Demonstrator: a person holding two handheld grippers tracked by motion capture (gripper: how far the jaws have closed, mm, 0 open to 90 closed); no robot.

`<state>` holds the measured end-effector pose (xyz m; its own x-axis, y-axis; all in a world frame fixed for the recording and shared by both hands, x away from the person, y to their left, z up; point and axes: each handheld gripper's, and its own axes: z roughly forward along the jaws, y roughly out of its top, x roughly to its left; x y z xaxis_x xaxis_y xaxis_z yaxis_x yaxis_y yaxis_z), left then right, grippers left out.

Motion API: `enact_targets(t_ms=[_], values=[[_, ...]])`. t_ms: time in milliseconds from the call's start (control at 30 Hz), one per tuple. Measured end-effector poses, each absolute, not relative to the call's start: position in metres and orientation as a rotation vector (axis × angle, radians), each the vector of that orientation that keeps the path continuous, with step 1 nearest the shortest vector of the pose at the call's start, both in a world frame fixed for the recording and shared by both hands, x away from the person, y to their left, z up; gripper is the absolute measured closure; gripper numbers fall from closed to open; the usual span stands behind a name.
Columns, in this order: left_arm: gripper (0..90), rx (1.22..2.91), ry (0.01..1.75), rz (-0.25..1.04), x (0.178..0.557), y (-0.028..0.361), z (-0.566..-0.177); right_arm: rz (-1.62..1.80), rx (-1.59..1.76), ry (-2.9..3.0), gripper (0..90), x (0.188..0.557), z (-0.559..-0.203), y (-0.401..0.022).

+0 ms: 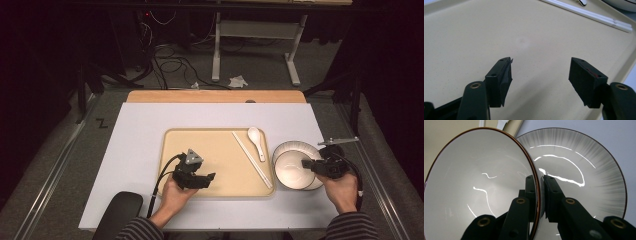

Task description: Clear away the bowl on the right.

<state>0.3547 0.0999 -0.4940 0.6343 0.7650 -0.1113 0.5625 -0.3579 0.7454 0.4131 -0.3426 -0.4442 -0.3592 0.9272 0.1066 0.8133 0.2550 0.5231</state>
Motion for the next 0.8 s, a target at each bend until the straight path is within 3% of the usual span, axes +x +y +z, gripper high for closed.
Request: enact_targets(t_ms=[800], values=[[35.7,2.049,1.055,0.296,0.368,0.099,-0.49,0.834,1.509,2.333,84.4,0.392,-0.422,-0.313]])
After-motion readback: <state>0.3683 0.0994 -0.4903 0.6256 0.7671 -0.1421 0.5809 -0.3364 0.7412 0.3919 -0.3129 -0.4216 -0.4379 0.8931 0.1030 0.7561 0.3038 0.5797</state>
